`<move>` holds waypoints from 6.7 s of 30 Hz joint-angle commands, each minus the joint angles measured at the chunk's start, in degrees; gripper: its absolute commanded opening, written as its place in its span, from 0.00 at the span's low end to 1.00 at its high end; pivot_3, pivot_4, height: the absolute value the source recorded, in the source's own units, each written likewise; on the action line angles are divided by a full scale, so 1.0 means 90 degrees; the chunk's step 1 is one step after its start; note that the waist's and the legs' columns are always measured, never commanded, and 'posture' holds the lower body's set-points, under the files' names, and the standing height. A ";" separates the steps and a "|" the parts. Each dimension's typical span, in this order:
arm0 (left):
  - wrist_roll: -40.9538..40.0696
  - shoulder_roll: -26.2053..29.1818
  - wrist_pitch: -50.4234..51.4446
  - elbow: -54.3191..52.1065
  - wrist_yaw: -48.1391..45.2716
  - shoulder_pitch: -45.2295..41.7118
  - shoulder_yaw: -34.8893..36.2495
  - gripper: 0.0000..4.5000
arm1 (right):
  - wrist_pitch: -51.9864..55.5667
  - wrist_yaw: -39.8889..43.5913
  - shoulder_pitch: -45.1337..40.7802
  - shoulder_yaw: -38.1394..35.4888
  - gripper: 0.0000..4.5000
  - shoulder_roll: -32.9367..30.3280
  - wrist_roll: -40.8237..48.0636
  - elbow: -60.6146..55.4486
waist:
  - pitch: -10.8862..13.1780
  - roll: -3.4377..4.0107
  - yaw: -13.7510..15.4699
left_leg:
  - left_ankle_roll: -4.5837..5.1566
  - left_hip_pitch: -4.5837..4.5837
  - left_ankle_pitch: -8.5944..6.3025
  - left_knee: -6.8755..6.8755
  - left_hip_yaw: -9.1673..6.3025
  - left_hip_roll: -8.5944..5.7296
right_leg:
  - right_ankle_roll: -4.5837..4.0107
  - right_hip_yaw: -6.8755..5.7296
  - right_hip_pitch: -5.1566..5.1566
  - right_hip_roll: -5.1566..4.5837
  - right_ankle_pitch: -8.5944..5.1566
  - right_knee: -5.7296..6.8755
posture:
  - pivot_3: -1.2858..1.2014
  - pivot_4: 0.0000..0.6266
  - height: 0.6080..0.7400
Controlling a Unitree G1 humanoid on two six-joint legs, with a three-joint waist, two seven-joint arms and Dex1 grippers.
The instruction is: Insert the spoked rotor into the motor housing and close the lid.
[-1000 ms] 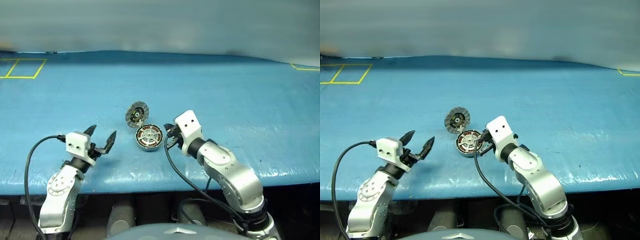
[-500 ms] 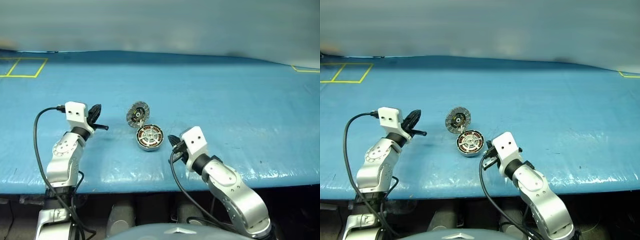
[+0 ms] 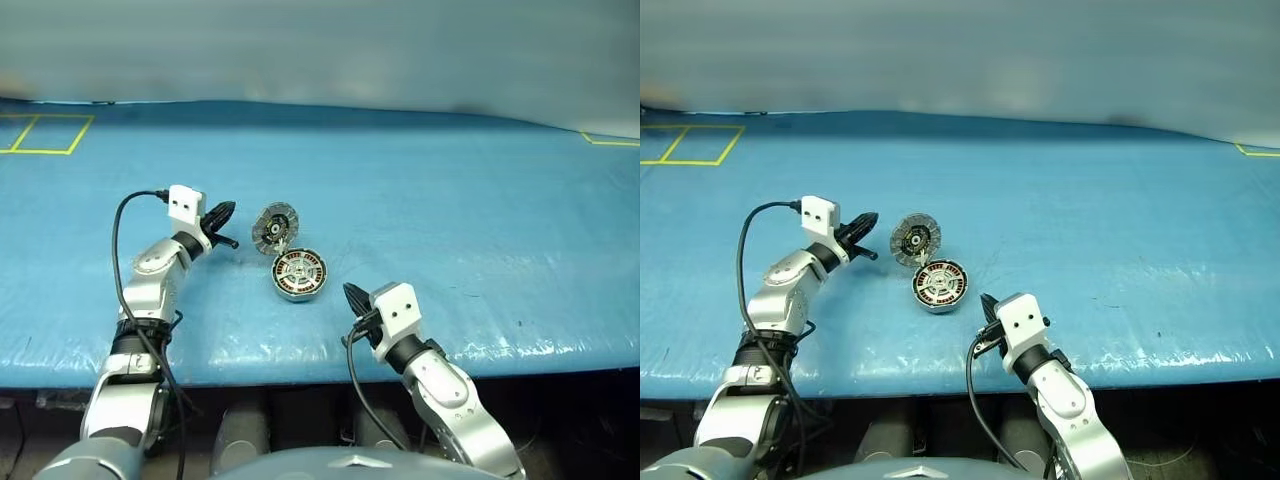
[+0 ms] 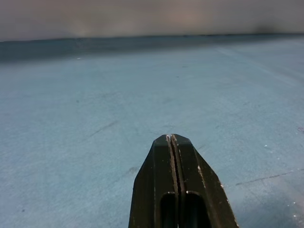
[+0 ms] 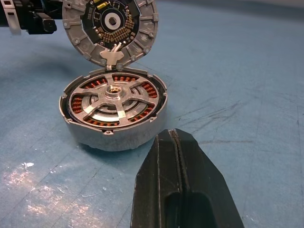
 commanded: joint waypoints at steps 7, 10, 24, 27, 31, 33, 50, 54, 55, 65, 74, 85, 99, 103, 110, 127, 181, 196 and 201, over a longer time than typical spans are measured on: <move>0.0279 -0.0312 -0.0746 0.1279 -0.0724 -0.0934 -0.0318 0.01 | -0.0327 -0.0019 -0.0058 -0.0028 0.00 0.0264 -0.0035 -0.0023 | 0.0004 -0.0008 0.0005 | 0.0000 -0.0004 0.0000 0.0000 -0.0002 -0.0002 | 0.0003 0.0000 0.0000 0.0000 0.0002 -0.0002 | 0.52 0.24 1.00; 0.0294 -0.0409 -0.0774 0.1456 -0.0900 -0.1090 -0.0370 0.01 | -0.0358 -0.0039 -0.0025 0.0026 0.00 0.0280 -0.0091 -0.0015 | 0.0004 -0.0008 0.0002 | 0.0000 -0.0004 0.0000 0.0000 -0.0003 -0.0002 | 0.0004 -0.0001 0.0000 0.0000 0.0002 -0.0001 | 0.52 0.24 1.00; 0.0082 -0.0631 -0.0543 0.1435 -0.2479 -0.1641 -0.0613 0.01 | -0.0168 -0.0058 -0.0205 -0.0015 0.00 0.0320 -0.0219 0.0101 | 0.0005 -0.0010 0.0001 | 0.0001 -0.0011 0.0000 0.0021 -0.0009 -0.0002 | 0.0004 -0.0002 0.0002 0.0001 0.0003 0.0004 | 0.52 0.24 1.00; 0.0065 -0.0551 -0.0318 0.1071 -0.2817 -0.1543 -0.0713 0.01 | -0.0095 -0.0079 -0.0235 -0.0001 0.00 0.0331 -0.0267 0.0175 | 0.0005 -0.0010 -0.0003 | 0.0001 -0.0011 0.0000 0.0021 -0.0011 -0.0001 | 0.0004 -0.0002 0.0002 0.0002 0.0003 0.0007 | 0.52 0.24 1.00; 0.0012 -0.0459 0.0007 0.0516 -0.3107 -0.1294 -0.0848 0.01 | -0.0058 -0.0077 -0.0248 0.0048 0.00 0.0350 -0.0300 0.0209 | 0.0005 -0.0010 -0.0008 | 0.0001 -0.0011 0.0000 0.0021 -0.0013 0.0000 | 0.0004 -0.0001 0.0002 0.0005 0.0003 0.0008 | 0.52 0.24 1.00; -0.0082 -0.0435 0.0266 0.0096 -0.3231 -0.1092 -0.0907 0.01 | -0.0028 -0.0072 -0.0261 0.0046 0.00 0.0358 -0.0311 0.0218 | 0.0005 -0.0010 -0.0011 | 0.0001 -0.0011 0.0000 0.0021 -0.0012 0.0001 | 0.0004 0.0000 0.0002 0.0005 0.0003 0.0008 | 0.52 0.24 1.00; -0.0054 -0.0162 0.1160 -0.1133 -0.3578 -0.0242 -0.1630 0.01 | 0.0147 -0.0175 -0.0268 -0.0127 0.00 0.0446 -0.0302 0.0234 | 0.0005 -0.0009 0.0002 | 0.0002 -0.0011 0.0000 0.0044 -0.0021 0.0004 | 0.0001 0.0006 0.0008 0.0012 0.0002 0.0015 | 0.52 0.24 1.00; 0.0134 0.0045 0.1073 -0.1144 -0.3772 -0.0143 -0.1892 0.01 | 0.0281 -0.0293 -0.0207 -0.0258 0.00 0.0515 -0.0292 0.0163 | 0.0004 -0.0008 0.0001 | 0.0002 -0.0011 0.0000 0.0043 -0.0020 0.0004 | 0.0001 0.0007 0.0008 0.0013 0.0002 0.0015 | 0.52 0.24 1.00; 0.0167 0.0117 0.1112 -0.1194 -0.3800 -0.0121 -0.1941 0.01 | 0.0320 -0.0306 -0.0197 -0.0286 0.00 0.0518 -0.0294 0.0143 | 0.0004 -0.0008 0.0000 | 0.0001 -0.0011 0.0000 0.0044 -0.0020 0.0005 | 0.0001 0.0006 0.0007 0.0013 0.0002 0.0015 | 0.52 0.24 1.00; -0.0489 0.0292 0.1148 -0.2639 -0.3384 0.0362 -0.1296 0.01 | 0.1357 -0.0434 -0.0508 -0.0655 0.00 0.0669 -0.0075 -0.0495 | 0.0004 0.0000 -0.0001 | 0.0001 -0.0015 0.0000 0.0044 -0.0019 0.0010 | -0.0002 0.0012 0.0002 0.0014 0.0002 0.0016 | 0.52 0.24 1.00; -0.0200 -0.0455 0.0285 -0.4535 -0.1155 0.2289 -0.0703 0.00 | 0.3167 -0.0390 -0.1973 -0.0588 0.50 0.0561 -0.0115 -0.0891 | 0.0003 0.0010 -0.0016 | 0.0001 -0.0010 0.0000 0.0039 -0.0016 0.0011 | -0.0002 0.0020 0.0002 0.0025 0.0003 0.0016 | 0.52 0.24 1.00; -0.0166 -0.0990 -0.0247 -0.5297 0.0087 0.4443 -0.0623 0.00 | 0.4283 0.0377 -0.3351 -0.0014 1.00 0.0355 0.0407 -0.0410 | 0.0005 0.0016 0.0001 | 0.0000 -0.0009 -0.0001 0.0042 -0.0019 0.0012 | -0.0005 0.0014 -0.0008 0.0020 0.0003 0.0011 | 0.52 0.24 1.00; -0.0176 -0.1030 -0.0445 -0.5187 0.0250 0.4865 -0.1061 0.00 | 0.3526 0.0759 -0.3978 0.0564 1.00 0.0148 0.0189 0.0938 | 0.0010 0.0026 -0.0012 | -0.0002 -0.0010 -0.0003 0.0037 -0.0021 0.0012 | -0.0011 0.0004 -0.0026 0.0015 -0.0001 0.0009 | 0.52 0.24 1.00; -0.0186 -0.1042 -0.0467 -0.5133 0.0264 0.4815 -0.1090 0.00 | 0.3379 0.0822 -0.3943 0.0646 1.00 0.0149 0.0164 0.1101 | 0.0011 0.0026 -0.0009 | -0.0002 -0.0013 -0.0003 0.0036 -0.0019 0.0012 | -0.0011 0.0004 -0.0028 0.0016 -0.0001 0.0008 | 0.52 0.24 1.00; -0.0232 -0.1017 -0.0491 -0.5097 0.0253 0.4792 -0.1083 0.00 | 0.3312 0.0821 -0.3859 0.0623 0.72 0.0243 0.0158 0.1222 | 0.0011 0.0028 -0.0010 | -0.0002 -0.0013 -0.0003 0.0035 -0.0019 0.0013 | -0.0011 0.0004 -0.0031 0.0015 -0.0001 0.0008 | 0.52 0.24 1.00; -0.0310 -0.0993 -0.0496 -0.5010 0.0182 0.4768 -0.1081 0.00 | 0.3247 0.0840 -0.3903 0.0409 0.78 0.0317 0.0247 0.1019 | 0.0014 0.0031 -0.0008 | -0.0004 -0.0021 -0.0004 0.0028 -0.0016 0.0013 | -0.0014 0.0005 -0.0046 0.0014 -0.0003 0.0007 | 0.52 0.24 1.00; 0.0206 -0.0698 -0.1275 -0.4595 0.0332 0.4694 -0.0900 0.00 | 0.4299 -0.0148 -0.3823 0.0965 0.72 0.0924 -0.0330 0.0598 | 0.0017 0.0034 -0.0019 | -0.0004 -0.0033 -0.0004 0.0005 -0.0001 0.0016 | -0.0021 0.0011 -0.0076 0.0015 -0.0008 0.0006 | 0.52 0.24 1.00; 0.0172 -0.0690 -0.1333 -0.4529 0.0317 0.4828 -0.0962 0.00 | 0.4852 -0.0668 -0.3790 0.0738 0.72 0.1567 -0.0330 0.0559 | 0.0017 0.0034 -0.0032 | -0.0004 -0.0033 -0.0004 -0.0004 0.0003 0.0018 | -0.0025 0.0012 -0.0083 0.0015 -0.0010 0.0006 | 0.52 0.24 1.00; 0.0158 -0.0692 -0.1330 -0.4542 0.0314 0.4848 -0.0965 0.00 | 0.4892 -0.0743 -0.3687 0.0838 0.72 0.1554 -0.0345 0.0547 | 0.0017 0.0034 -0.0045 | -0.0004 -0.0033 -0.0004 -0.0006 0.0003 0.0019 | -0.0026 0.0011 -0.0083 0.0015 -0.0010 0.0007 | 0.52 0.24 1.00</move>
